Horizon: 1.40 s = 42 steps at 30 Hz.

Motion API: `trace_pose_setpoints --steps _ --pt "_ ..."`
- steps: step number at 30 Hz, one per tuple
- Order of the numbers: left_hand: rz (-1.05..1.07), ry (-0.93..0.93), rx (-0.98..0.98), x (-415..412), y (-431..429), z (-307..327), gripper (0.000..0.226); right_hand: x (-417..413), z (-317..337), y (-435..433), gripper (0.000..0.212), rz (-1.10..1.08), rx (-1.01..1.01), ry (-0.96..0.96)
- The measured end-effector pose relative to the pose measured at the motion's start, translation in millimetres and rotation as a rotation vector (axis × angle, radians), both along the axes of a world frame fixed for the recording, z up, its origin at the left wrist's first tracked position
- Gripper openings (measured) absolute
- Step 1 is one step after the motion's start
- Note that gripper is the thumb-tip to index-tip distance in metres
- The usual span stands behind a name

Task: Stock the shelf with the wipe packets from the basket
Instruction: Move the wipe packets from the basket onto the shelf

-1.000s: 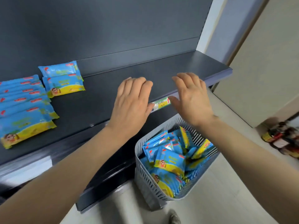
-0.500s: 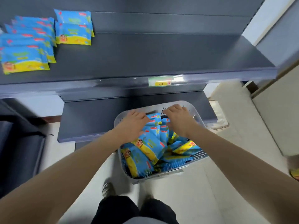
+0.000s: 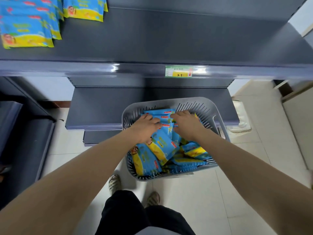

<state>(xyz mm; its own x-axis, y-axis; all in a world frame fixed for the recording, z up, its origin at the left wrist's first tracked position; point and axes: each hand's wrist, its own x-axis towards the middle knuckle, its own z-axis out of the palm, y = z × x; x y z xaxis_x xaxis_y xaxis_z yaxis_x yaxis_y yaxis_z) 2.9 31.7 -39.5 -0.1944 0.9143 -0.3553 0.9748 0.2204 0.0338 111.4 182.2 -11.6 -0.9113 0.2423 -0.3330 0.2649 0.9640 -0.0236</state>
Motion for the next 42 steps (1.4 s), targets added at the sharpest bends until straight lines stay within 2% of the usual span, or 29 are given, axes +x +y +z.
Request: trace_pose_setpoints --steps 2,4,6,9,12,16,19,22,25,33,37,42 --pt "0.017 -0.027 0.038 0.9 1.4 1.5 0.075 -2.7 -10.5 1.6 0.049 -0.053 -0.102 -0.021" --pt "0.065 -0.081 0.096 2.3 -1.4 4.6 0.06 -4.4 -20.2 2.8 0.05 -0.133 -0.239 -0.053" --pt "0.174 -0.23 0.13 3.4 -10.4 7.0 0.041 -7.3 -27.7 4.5 0.051 -0.197 -0.349 -0.074" --pt "0.299 -0.439 0.125 4.3 -26.6 15.7 0.035 -14.0 -33.2 5.8 0.046 -0.285 -0.454 -0.042" --pt "0.269 -0.414 0.076 5.0 -40.6 21.6 0.042 -19.9 -35.0 4.9 0.043 -0.32 -0.463 -0.04" --pt "0.258 -0.357 0.077 -2.7 -48.5 31.0 0.028 -25.5 -26.8 -3.5 0.021 -0.247 -0.43 -0.074" --pt "0.24 -0.352 0.106 -19.4 -46.4 49.4 0.03 -34.0 2.6 -5.2 0.013 -0.288 -0.514 0.027" --pt "0.225 -0.351 0.191 -39.9 -46.7 73.7 0.032 -42.1 52.2 0.9 0.012 -0.33 -0.404 0.184" --pt "0.239 -0.382 0.302 -63.5 -56.2 103.1 0.027 -55.5 101.5 3.1 0.011 -0.402 -0.447 0.351" --pt "0.279 -0.419 0.534 -156.1 -110.4 187.2 0.019 -148.7 179.1 -52.4 0.031 -0.51 -0.649 0.793" --pt "0.32 -0.359 0.592 -210.0 -146.0 208.0 0.02 -212.2 188.7 -83.6 0.031 -0.492 -0.669 0.852" --pt "0.391 -0.338 0.646 -254.4 -172.9 213.2 0.019 -266.3 189.6 -96.7 0.029 -0.494 -0.67 0.82"
